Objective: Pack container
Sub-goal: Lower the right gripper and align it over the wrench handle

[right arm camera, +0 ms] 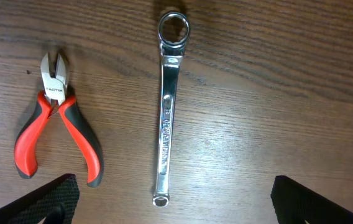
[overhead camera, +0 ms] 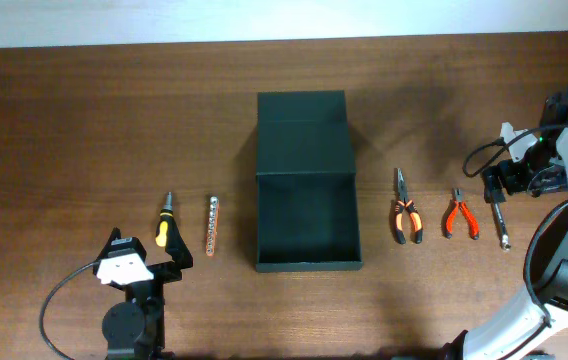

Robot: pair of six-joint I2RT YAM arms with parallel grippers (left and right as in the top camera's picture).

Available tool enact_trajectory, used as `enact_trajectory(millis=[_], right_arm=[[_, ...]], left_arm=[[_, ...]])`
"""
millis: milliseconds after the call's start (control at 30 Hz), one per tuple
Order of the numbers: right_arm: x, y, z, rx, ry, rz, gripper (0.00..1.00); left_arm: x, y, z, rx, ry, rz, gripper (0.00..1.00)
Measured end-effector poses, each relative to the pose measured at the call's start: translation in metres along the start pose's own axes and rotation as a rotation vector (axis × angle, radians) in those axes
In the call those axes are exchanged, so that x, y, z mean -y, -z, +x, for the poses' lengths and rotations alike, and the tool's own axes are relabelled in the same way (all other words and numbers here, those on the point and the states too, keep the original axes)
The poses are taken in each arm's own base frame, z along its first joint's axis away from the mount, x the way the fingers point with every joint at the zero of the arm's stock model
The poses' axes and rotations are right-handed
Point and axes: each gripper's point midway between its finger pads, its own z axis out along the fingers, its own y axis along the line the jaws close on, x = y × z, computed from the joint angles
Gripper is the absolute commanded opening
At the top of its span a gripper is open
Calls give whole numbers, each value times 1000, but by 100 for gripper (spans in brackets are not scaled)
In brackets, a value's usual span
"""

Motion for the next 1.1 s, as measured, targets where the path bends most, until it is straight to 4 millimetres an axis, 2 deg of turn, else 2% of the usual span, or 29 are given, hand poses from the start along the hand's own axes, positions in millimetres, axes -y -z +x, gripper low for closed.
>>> enact_trajectory(millis=[300, 600, 800, 1100], right_arm=[[-1, -1, 1, -5, 27, -7, 99], [0, -2, -13, 61, 49, -23, 99], [3, -14, -10, 49, 32, -53, 99], [-3, -32, -14, 37, 29, -101, 99]], left_arm=[[0, 0, 0, 0, 0, 0, 99], [0, 0, 0, 0, 0, 0, 99], [0, 0, 0, 0, 0, 0, 99], [0, 0, 0, 0, 0, 0, 99]])
